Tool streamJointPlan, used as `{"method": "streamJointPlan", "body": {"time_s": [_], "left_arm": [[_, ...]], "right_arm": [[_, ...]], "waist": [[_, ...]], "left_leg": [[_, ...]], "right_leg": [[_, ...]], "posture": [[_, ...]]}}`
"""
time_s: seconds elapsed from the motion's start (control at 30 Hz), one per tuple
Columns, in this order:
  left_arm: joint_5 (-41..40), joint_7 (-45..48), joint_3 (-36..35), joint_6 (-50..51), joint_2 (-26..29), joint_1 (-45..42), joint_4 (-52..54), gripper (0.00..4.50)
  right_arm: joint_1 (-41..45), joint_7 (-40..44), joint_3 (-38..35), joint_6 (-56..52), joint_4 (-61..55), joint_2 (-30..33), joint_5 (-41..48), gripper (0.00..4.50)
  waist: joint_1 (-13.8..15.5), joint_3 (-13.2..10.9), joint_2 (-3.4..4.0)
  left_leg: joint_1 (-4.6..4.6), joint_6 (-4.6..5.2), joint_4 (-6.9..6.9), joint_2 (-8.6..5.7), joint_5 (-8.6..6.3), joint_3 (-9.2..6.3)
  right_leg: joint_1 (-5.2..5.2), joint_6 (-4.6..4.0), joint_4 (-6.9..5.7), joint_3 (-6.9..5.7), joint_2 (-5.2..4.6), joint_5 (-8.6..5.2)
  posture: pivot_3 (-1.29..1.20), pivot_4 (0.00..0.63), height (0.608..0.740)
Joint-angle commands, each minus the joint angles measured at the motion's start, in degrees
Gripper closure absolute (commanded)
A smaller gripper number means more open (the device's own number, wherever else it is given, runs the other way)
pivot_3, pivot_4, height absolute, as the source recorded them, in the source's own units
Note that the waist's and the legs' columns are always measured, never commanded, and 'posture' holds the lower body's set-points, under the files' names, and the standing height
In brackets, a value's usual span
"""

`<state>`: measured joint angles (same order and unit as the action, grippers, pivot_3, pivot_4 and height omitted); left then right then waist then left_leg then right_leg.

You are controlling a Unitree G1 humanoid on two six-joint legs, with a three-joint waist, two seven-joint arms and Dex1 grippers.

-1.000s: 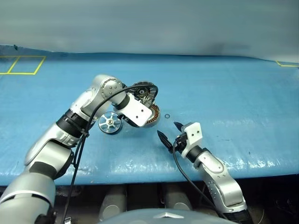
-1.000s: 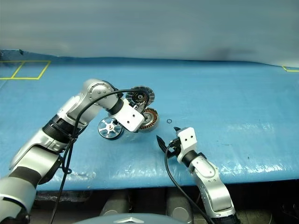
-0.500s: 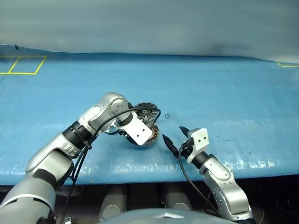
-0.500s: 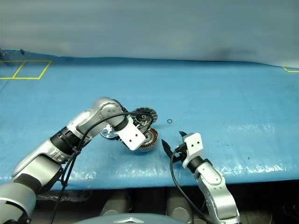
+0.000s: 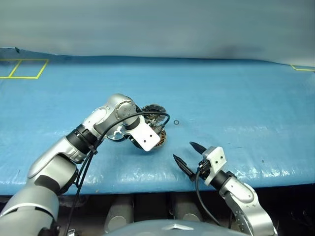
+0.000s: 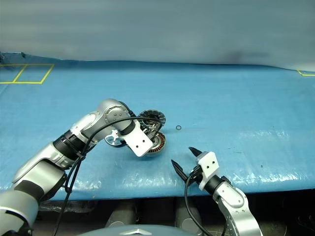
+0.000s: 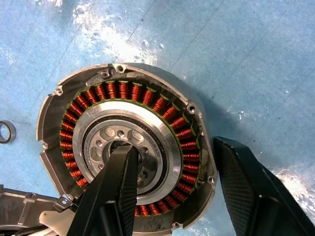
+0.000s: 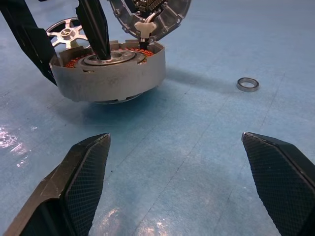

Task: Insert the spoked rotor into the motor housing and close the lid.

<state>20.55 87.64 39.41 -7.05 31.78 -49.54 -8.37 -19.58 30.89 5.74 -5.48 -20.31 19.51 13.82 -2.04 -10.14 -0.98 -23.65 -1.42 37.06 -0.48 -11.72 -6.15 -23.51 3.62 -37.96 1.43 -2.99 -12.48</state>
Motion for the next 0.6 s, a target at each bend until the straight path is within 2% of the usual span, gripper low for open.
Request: {"method": "streamJointPlan", "body": {"time_s": [0.03, 0.6], "left_arm": [[1.36, -0.76, -0.15, -1.76, -0.01, -1.60, -0.19, 2.43], [3.03, -0.53, 1.07, -3.02, 0.31, 0.35, 0.22, 2.43]], "right_arm": [[0.62, 0.13, 0.41, 1.44, -0.23, -0.84, 0.27, 0.00], [0.68, -1.32, 1.14, 1.06, -0.07, -1.97, -1.16, 0.00]], "waist": [[0.01, 0.00, 0.00], [0.27, 0.01, 0.02]], "left_leg": [[0.00, 0.00, 0.00, 0.00, 0.00, 0.00], [0.05, 0.00, 0.00, 0.00, 0.00, -0.01]], "right_leg": [[0.00, 0.00, 0.00, 0.00, 0.00, 0.00], [0.06, -0.01, 0.00, 0.00, 0.00, -0.01]], "posture": [[0.00, 0.150, 0.740], [0.00, 0.150, 0.740]]}}
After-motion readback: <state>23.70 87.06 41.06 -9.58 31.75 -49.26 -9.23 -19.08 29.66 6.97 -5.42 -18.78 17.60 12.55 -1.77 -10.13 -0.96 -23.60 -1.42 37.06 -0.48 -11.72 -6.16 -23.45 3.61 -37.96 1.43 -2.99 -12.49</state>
